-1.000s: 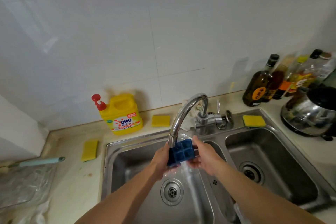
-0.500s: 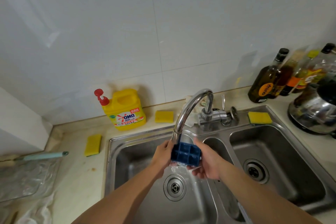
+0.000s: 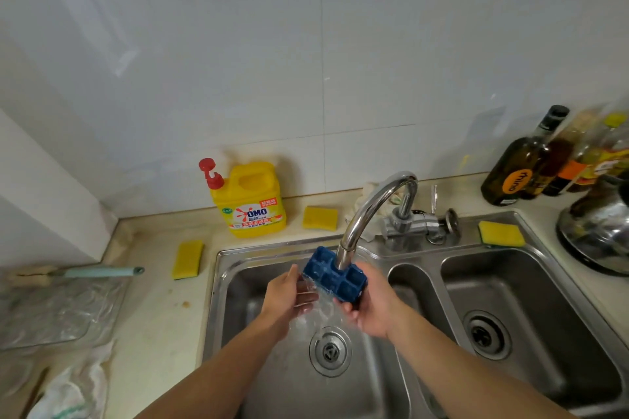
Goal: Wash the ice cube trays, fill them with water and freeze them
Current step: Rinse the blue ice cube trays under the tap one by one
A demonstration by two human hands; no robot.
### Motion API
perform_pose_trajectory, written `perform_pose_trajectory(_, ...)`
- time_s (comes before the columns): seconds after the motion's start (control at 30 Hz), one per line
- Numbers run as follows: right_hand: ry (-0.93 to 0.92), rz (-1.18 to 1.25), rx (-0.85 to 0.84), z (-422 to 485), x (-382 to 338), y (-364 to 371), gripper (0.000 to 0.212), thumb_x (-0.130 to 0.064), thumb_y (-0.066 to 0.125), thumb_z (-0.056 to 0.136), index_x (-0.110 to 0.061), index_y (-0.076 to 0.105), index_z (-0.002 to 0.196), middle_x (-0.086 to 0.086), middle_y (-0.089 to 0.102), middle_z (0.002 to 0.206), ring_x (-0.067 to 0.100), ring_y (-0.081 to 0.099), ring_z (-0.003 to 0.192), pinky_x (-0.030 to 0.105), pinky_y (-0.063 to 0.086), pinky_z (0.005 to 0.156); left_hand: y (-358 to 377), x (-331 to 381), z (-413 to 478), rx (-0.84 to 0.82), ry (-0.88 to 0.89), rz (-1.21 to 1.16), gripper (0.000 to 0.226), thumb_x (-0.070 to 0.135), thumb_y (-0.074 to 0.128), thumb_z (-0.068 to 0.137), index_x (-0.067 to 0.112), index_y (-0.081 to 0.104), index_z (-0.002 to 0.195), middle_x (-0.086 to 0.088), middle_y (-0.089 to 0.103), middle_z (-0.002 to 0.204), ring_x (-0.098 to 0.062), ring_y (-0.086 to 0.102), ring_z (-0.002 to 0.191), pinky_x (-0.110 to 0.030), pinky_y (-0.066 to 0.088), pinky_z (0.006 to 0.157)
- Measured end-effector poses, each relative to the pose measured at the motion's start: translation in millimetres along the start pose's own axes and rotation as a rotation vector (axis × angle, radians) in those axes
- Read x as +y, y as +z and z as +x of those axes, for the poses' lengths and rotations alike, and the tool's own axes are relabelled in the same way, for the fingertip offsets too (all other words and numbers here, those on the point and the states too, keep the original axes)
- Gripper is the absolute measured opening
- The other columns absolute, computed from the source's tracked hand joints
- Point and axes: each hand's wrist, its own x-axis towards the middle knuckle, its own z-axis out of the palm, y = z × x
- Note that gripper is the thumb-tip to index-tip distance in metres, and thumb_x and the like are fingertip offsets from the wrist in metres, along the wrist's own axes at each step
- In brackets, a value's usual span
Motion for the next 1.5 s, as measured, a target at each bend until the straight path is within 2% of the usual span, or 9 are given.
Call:
perform_pose_trajectory(0.13, 0.0, 0.055, -0.061, 0.4, -1.4, 8.0, 0.05, -0.052, 0.051, 0.095, -0.007, 0.066, 0.112, 0.012, 0.063, 0.077, 0.015, 0.047, 0.052, 0.021, 0.035, 0.04, -4.1, 0.9, -4.7, 0.007, 0.015, -0.002, 0.043, 0.04, 0.046, 0.107, 0.004, 0.07, 0.105, -0.012, 0.078, 0.089, -0.022, 0.073, 0.073, -0.031, 0.056, 0.062)
perform_pose_trajectory(0.33, -0.004, 0.041, -0.04, -3.4, 6.1, 7.8, 0.047, -0.051, 0.047, 0.096, -0.009, 0.064, 0.107, 0.007, 0.062, 0.075, 0.013, 0.048, 0.054, 0.021, 0.036, 0.043, -8.5, 0.0, -7.2, 0.008, 0.038, -0.034, 0.038, 0.035, 0.049, 0.107, 0.004, 0.069, 0.104, -0.015, 0.077, 0.089, -0.023, 0.072, 0.073, -0.032, 0.055, 0.062)
perform_pose_trajectory(0.73, -0.024, 0.032, 0.037, -13.4, 14.3, -21.0, 0.062, -0.059, 0.048, 0.098, -0.009, 0.06, 0.134, 0.012, 0.062, 0.083, 0.016, 0.053, 0.058, 0.024, 0.044, 0.045, 7.8, -0.9, -15.6, -0.024, 0.041, 0.017, 0.034, 0.03, 0.047, 0.108, 0.006, 0.071, 0.105, -0.011, 0.078, 0.09, -0.023, 0.074, 0.076, -0.031, 0.057, 0.063)
perform_pose_trajectory(0.93, -0.064, 0.024, 0.16, -29.2, 18.5, -39.7, 0.055, -0.057, 0.052, 0.098, -0.01, 0.066, 0.124, 0.012, 0.064, 0.086, 0.016, 0.053, 0.057, 0.023, 0.042, 0.045, 28.2, -9.8, -16.1, -0.106, -0.024, 0.081, 0.032, 0.029, 0.048, 0.107, 0.004, 0.068, 0.104, -0.015, 0.075, 0.089, -0.024, 0.072, 0.072, -0.032, 0.058, 0.061)
perform_pose_trajectory(1.1, -0.258, -0.275, 0.357, -44.6, 20.3, -48.0, 0.041, -0.046, 0.061, 0.098, -0.008, 0.067, 0.112, 0.012, 0.066, 0.087, 0.016, 0.054, 0.057, 0.026, 0.041, 0.049, 37.9, -20.0, -13.1, -0.119, -0.017, 0.265, 0.029, 0.026, 0.052, 0.105, 0.002, 0.068, 0.101, -0.009, 0.071, 0.077, -0.02, 0.064, 0.064, -0.03, 0.051, 0.058)
perform_pose_trajectory(1.23, -0.535, -0.716, 0.525, -63.1, 15.6, -60.2, 0.031, -0.051, 0.061, 0.095, -0.021, 0.065, 0.102, -0.002, 0.07, 0.088, 0.011, 0.063, 0.07, 0.026, 0.048, 0.063, 48.6, -23.3, -11.5, -0.112, 0.054, 0.481, 0.025, 0.025, 0.053, 0.104, 0.014, 0.07, 0.089, -0.006, 0.07, 0.082, -0.017, 0.061, 0.068, -0.026, 0.046, 0.061)
perform_pose_trajectory(1.3, -0.663, -0.866, 0.586, -71.4, 15.0, -64.8, 0.029, -0.055, 0.061, 0.092, -0.027, 0.062, 0.1, -0.007, 0.067, 0.087, 0.006, 0.062, 0.072, 0.02, 0.05, 0.062, 54.3, -24.8, -12.0, -0.09, 0.121, 0.605, 0.029, 0.025, 0.053, 0.104, 0.011, 0.069, 0.084, -0.006, 0.067, 0.08, -0.017, 0.057, 0.068, -0.027, 0.044, 0.063)
perform_pose_trajectory(1.4, -0.743, -1.094, 0.653, -74.9, 19.2, -70.9, 0.039, -0.06, 0.058, 0.09, -0.029, 0.059, 0.114, -0.009, 0.059, 0.101, 0.005, 0.059, 0.087, 0.028, 0.054, 0.08, 60.6, -25.9, -16.6, -0.089, 0.212, 0.807, 0.031, 0.029, 0.053, 0.104, 0.009, 0.07, 0.087, -0.006, 0.065, 0.079, -0.016, 0.055, 0.069, -0.028, 0.041, 0.067)
perform_pose_trajectory(1.5, -0.796, -1.18, 0.665, -74.8, 27.4, -77.2, 0.056, -0.062, 0.057, 0.089, -0.026, 0.054, 0.132, -0.009, 0.051, 0.114, 0.008, 0.052, 0.101, 0.025, 0.048, 0.091, 62.5, -23.7, -21.2, -0.111, 0.251, 0.927, 0.031, 0.031, 0.052, 0.104, 0.009, 0.07, 0.095, -0.007, 0.07, 0.089, -0.019, 0.063, 0.081, -0.03, 0.048, 0.075)
